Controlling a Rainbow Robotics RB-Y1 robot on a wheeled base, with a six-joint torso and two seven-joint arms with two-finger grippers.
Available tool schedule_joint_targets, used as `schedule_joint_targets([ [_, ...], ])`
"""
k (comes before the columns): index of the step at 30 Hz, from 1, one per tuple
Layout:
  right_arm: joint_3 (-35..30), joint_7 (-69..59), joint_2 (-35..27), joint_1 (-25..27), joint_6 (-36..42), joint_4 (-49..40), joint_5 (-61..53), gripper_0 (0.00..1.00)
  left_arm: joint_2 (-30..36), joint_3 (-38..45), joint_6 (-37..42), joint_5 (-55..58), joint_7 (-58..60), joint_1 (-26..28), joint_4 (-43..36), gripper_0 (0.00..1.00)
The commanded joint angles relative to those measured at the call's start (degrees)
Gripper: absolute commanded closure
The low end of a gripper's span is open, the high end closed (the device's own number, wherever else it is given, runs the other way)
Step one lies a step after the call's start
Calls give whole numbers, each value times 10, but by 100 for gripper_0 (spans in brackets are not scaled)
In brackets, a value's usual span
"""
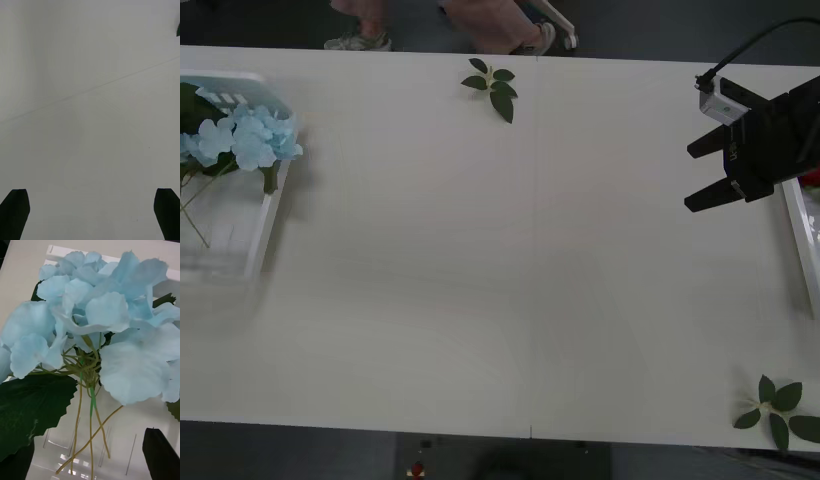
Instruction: Put the red flowers into the right box and the blue flowers into the left box
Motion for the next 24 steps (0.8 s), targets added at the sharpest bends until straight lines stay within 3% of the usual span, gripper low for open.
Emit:
schedule_joint_targets([
  [1,-5,-10,-4,-5,-1,1,-4,3,-1,9,-6,-7,1,-11,-5,0],
  [7,-5,-10,-4,-5,-1,1,-4,3,2,9,41,-8,-14,-19,-5,0],
  [15,-5,-10,-4,-5,-1,1,-4,3,36,82,235,11,-81,-54,-22,0],
  [24,-5,-10,-4,-5,-1,1,-4,3,36,155,357,86,-98,-61,-79,0],
])
